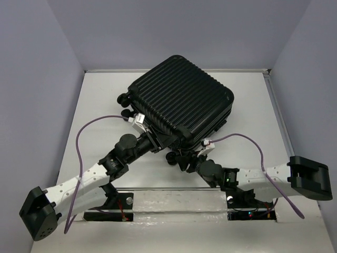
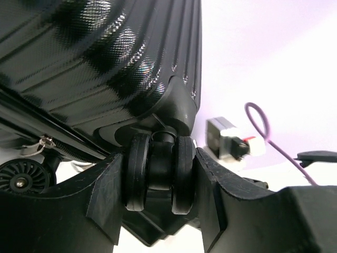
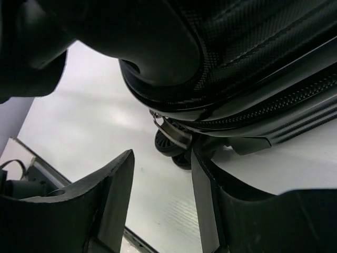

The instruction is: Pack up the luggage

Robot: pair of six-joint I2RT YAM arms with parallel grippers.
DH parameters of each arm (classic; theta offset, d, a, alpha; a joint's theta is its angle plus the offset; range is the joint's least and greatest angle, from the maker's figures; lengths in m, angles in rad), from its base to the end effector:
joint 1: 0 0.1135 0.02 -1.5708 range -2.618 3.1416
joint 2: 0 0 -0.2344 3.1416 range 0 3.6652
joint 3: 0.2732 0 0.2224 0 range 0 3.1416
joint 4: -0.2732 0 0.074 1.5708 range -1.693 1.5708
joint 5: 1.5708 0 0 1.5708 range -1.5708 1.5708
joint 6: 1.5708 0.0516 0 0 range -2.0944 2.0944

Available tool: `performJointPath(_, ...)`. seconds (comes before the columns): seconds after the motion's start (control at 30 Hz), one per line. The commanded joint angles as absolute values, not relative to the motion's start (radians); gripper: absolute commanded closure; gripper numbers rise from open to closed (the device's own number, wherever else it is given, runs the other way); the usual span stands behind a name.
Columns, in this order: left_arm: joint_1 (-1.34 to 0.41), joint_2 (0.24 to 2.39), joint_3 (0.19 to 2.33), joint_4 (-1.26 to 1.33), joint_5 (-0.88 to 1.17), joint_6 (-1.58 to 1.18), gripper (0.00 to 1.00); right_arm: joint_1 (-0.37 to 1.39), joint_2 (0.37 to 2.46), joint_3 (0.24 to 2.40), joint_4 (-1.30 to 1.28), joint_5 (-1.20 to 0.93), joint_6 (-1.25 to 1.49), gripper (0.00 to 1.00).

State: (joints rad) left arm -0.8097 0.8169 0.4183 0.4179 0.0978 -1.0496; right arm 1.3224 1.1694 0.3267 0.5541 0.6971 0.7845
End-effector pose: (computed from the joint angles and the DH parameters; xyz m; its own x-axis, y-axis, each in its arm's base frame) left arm 0.1381 -0.1523 0.2590 -0.6767 -0.5409 -0.4995 0.4039 0.2945 -0.8661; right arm 0.0873 0.2095 0.1770 -0.4677 0.3594 -0.8076 -0.3694 0.7505 0.5479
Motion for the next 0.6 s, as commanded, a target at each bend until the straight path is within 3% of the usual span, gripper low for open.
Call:
performJointPath(0.0,-0.862,0.828,0.472,0.702,0.081,-1.104,0.94,1.324,1.209,0.350,0.613,0.776,0.828,0.46)
performJointPath(0.23,-0.917,0.891,0.505,0.742,0.087,-1.101,0.94,1.324,1.244,0.342,0.632,0.919,0.879,0.42)
performJointPath(0.57,-0.953,0.945,0.515,0.778,0.107,-1.101,0.94,1.324,1.236,0.339,0.627,1.049,0.885,0.50)
